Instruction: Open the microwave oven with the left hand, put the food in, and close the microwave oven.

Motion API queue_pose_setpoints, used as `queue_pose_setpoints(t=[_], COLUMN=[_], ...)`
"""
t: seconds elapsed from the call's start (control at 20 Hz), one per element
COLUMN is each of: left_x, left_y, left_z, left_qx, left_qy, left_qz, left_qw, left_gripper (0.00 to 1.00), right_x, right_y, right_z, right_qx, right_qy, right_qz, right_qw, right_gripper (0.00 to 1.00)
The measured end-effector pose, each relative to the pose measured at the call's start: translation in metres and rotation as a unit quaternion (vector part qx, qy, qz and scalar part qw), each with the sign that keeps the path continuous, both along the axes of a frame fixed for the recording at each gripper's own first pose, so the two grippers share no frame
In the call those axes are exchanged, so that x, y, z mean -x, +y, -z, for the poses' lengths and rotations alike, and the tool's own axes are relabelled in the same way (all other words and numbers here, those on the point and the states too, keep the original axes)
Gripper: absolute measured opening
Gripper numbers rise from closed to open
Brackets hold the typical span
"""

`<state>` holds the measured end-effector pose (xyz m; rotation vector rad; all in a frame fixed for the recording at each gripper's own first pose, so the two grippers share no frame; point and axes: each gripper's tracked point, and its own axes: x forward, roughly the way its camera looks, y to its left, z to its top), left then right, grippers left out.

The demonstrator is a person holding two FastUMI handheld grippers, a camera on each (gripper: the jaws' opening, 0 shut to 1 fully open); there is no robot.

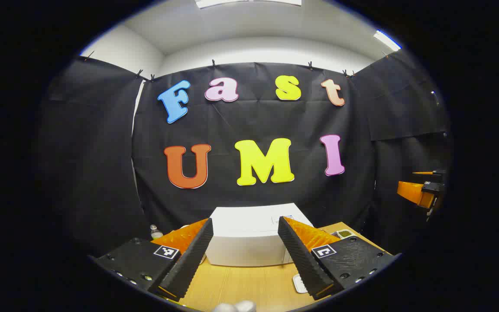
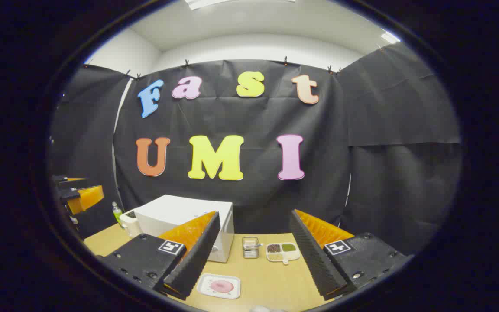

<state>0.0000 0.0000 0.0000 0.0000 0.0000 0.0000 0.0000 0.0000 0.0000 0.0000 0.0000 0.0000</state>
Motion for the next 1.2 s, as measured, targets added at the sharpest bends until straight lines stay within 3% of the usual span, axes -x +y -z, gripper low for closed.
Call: queue_pose_setpoints(t=[0.05, 0.15, 0.2, 0.35, 0.8, 1.15, 1.2], left_x=[-0.002, -0.005, -0.006, -0.009, -0.022, -0.071, -0.081], left_y=[0.001, 0.004, 0.005, 0.005, -0.003, -0.057, -0.066], left_z=[0.002, 0.001, 0.002, 0.005, 0.027, 0.127, 0.149], left_qx=[0.0, -0.009, -0.013, -0.013, -0.01, -0.002, 0.001], left_qy=[0.001, -0.001, -0.003, -0.002, -0.003, 0.018, 0.032], left_qz=[0.0, -0.001, -0.003, -0.01, -0.015, 0.015, 0.02], left_qw=[1.0, 1.0, 1.0, 1.0, 1.0, 1.0, 0.999], left_gripper=[0.95, 0.95, 0.95, 0.95, 0.95, 0.95, 0.95], right_x=[0.001, -0.001, -0.003, -0.007, -0.013, -0.004, -0.002], right_y=[0.002, 0.005, 0.005, 0.006, 0.004, -0.012, -0.014], right_z=[0.002, 0.004, 0.007, 0.01, 0.007, -0.007, -0.009], right_qx=[0.0, -0.004, -0.006, -0.007, -0.009, 0.007, 0.012], right_qy=[0.003, 0.003, 0.005, 0.013, 0.011, 0.011, 0.012], right_qz=[0.0, 0.001, 0.001, -0.005, -0.012, -0.005, -0.002], right_qw=[1.0, 1.0, 1.0, 1.0, 1.0, 1.0, 1.0], right_gripper=[0.96, 1.0, 0.96, 1.0, 1.0, 1.0, 0.96])
